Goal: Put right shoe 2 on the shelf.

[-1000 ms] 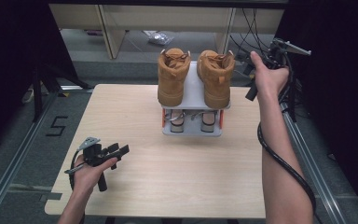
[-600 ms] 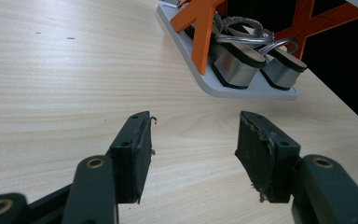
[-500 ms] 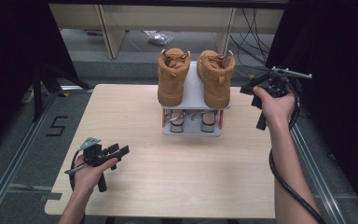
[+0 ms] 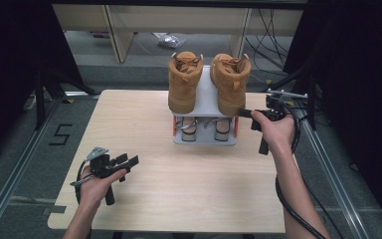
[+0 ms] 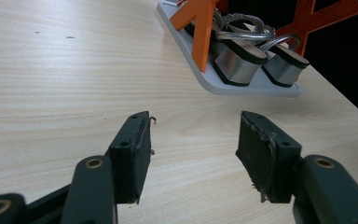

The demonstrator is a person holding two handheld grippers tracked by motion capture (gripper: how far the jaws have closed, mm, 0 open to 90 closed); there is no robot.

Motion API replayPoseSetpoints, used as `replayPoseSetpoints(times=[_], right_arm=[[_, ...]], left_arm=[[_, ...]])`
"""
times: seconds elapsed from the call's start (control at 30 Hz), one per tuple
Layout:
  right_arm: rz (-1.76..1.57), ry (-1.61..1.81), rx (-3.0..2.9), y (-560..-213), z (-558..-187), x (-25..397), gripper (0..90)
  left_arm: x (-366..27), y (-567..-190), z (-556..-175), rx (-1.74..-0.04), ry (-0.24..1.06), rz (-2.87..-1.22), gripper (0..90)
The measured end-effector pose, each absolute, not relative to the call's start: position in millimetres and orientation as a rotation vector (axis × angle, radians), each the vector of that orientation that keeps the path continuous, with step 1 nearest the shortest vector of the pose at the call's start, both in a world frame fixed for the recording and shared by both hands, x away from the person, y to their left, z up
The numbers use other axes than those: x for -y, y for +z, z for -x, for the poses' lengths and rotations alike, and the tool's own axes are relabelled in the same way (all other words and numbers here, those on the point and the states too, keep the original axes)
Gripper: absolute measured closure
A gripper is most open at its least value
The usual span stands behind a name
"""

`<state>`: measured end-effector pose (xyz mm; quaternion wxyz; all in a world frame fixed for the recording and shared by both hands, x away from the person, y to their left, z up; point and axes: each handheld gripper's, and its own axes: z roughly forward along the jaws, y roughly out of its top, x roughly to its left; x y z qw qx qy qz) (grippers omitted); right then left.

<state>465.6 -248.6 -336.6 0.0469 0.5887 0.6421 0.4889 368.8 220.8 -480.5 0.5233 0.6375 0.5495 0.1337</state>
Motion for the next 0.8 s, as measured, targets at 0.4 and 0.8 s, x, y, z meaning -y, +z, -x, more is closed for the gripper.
replayPoseSetpoints(times=[0.4, 0.8], right_arm=[[-1.8, 1.495, -1.904, -342.1, -468.0, 240.8, 90.0], [-1.806, 1.472, -1.88, -343.6, -476.0, 234.2, 90.0]], left_arm=[[-218.8, -481.0, -368.5, -1.318, 0.32, -1.531, 43.4], [-218.9, -482.7, -369.2, -1.31, 0.316, -1.534, 43.4]])
